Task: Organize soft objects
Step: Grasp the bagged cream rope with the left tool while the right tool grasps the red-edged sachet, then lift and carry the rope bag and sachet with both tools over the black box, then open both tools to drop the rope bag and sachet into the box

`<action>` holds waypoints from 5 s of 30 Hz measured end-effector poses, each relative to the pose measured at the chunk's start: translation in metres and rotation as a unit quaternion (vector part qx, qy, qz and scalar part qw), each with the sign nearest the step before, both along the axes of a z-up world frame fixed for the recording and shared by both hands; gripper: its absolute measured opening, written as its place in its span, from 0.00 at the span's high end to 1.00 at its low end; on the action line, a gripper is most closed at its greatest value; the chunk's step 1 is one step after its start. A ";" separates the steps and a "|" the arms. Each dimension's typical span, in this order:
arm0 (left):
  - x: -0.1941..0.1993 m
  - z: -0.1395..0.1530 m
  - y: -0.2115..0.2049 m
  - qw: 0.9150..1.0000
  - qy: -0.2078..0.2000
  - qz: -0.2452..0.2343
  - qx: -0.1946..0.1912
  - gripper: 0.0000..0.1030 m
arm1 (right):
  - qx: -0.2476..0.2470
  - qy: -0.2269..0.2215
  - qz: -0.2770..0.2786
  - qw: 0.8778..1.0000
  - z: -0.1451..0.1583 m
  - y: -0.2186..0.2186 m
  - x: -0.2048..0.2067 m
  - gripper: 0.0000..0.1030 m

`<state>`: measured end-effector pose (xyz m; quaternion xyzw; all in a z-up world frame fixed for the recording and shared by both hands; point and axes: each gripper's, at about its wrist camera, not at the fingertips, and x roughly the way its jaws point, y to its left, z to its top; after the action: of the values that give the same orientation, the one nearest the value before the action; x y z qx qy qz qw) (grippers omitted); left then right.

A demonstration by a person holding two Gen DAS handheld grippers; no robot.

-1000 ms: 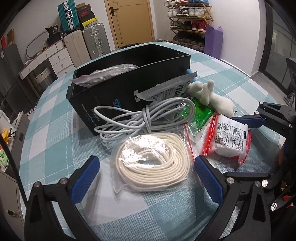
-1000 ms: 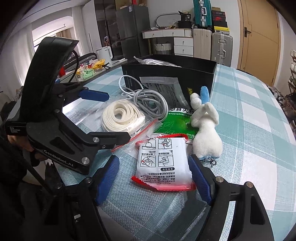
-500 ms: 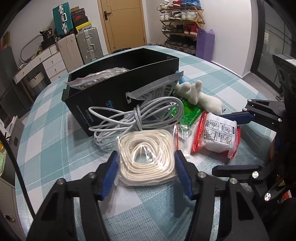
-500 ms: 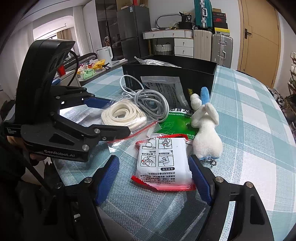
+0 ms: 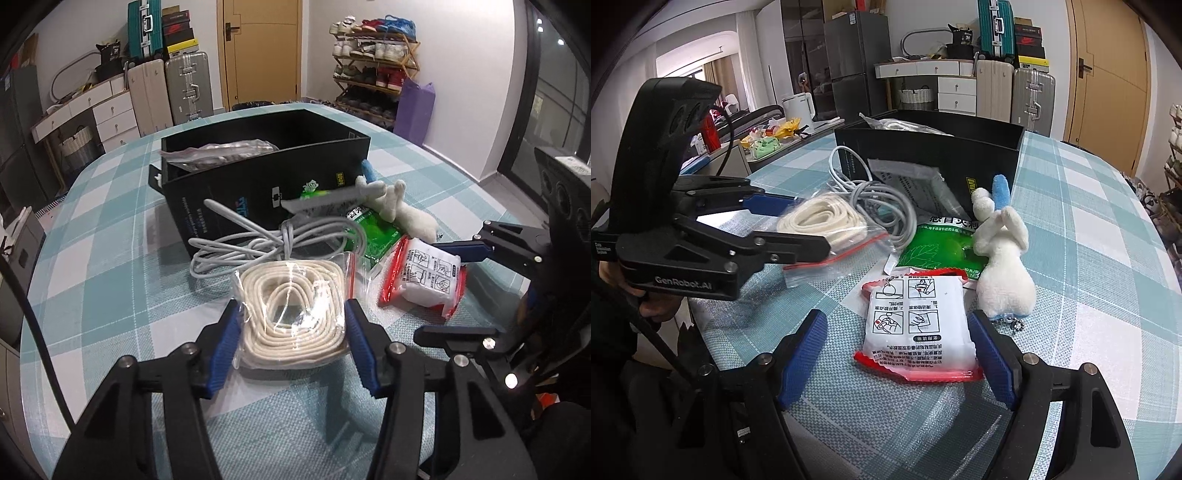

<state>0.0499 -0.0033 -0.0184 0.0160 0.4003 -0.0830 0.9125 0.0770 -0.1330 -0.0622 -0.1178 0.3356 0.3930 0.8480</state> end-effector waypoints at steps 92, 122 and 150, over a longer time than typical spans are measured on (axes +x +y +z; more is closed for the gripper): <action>0.092 0.071 0.056 0.986 -0.121 0.107 -0.042 0.47 | 0.117 -0.084 -0.061 0.988 0.102 0.013 0.086 0.52; 0.125 0.032 0.037 0.994 -0.071 0.084 0.000 0.47 | 0.074 -0.072 -0.056 0.993 0.076 0.047 0.138 0.52; 0.095 0.053 0.035 0.993 -0.099 0.067 -0.015 0.02 | 0.046 -0.111 -0.072 0.990 0.082 0.023 0.115 0.01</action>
<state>0.1448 0.0314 0.0346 -0.0160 0.3070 -0.0258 0.9512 0.1922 -0.1098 0.0200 -0.0977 0.2287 0.3306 0.9104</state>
